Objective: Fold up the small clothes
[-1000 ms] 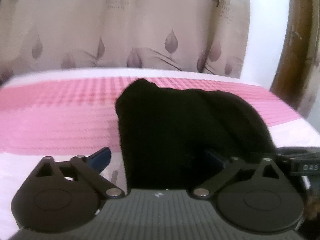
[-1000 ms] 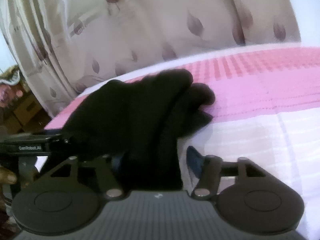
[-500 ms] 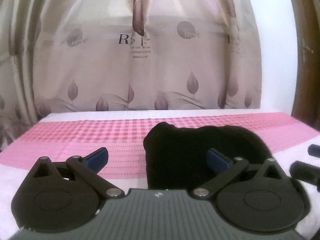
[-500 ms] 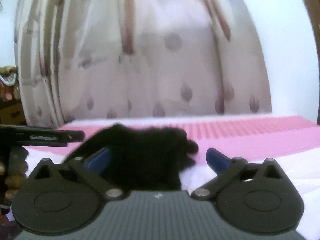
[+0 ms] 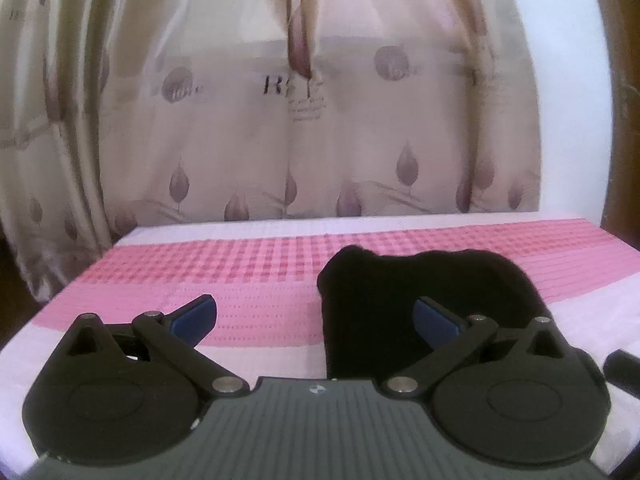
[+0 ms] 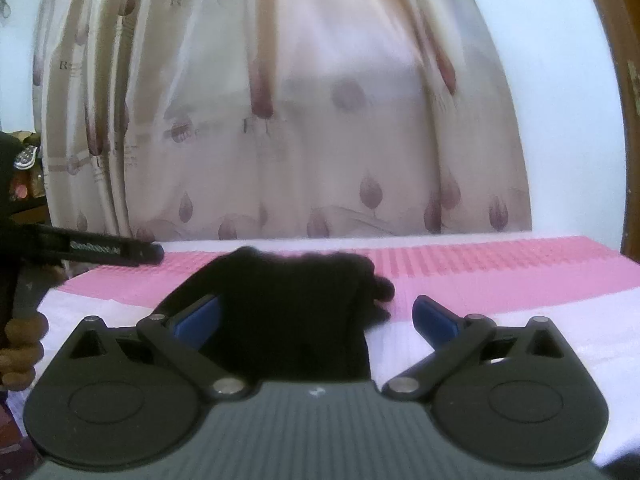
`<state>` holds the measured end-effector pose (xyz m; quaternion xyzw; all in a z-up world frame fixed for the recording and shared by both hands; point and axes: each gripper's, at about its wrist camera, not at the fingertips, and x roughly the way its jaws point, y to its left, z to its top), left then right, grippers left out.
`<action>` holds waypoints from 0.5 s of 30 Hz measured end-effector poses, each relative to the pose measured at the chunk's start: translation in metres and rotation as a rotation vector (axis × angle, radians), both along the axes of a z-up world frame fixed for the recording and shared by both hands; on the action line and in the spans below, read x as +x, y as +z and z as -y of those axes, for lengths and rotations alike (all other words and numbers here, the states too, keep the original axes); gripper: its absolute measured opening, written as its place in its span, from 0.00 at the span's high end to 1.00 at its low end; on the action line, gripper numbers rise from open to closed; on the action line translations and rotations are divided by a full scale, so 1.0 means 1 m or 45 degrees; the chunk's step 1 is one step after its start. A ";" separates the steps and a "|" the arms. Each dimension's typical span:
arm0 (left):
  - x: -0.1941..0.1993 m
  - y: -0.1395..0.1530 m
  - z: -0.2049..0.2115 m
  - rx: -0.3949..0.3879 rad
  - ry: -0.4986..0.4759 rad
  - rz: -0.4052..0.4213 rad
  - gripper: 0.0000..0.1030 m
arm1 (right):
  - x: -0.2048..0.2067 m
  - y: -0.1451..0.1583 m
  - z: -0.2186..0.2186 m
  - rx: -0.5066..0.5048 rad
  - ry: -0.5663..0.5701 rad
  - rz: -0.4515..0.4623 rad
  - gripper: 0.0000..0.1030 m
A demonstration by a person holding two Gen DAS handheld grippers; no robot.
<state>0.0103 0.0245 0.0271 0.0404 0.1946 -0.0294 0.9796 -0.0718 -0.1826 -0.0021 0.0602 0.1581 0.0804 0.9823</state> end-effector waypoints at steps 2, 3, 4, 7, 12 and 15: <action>-0.006 0.002 0.000 0.006 -0.008 0.044 0.00 | -0.003 -0.001 0.002 0.012 0.006 -0.007 0.00; -0.008 0.003 0.001 0.012 -0.015 0.058 0.00 | -0.004 -0.001 0.002 0.011 0.005 -0.007 0.00; -0.010 0.004 0.002 0.015 -0.030 0.066 0.00 | -0.005 0.000 0.002 0.006 0.003 -0.006 0.00; -0.013 0.008 0.005 0.011 -0.062 0.074 0.00 | -0.008 0.000 0.001 -0.002 0.007 -0.003 0.00; -0.019 0.011 0.000 -0.082 -0.108 0.105 0.00 | -0.012 0.000 0.001 -0.007 0.004 -0.004 0.00; -0.020 0.012 -0.008 -0.187 -0.133 0.102 0.00 | -0.013 0.000 0.002 -0.005 -0.005 -0.010 0.00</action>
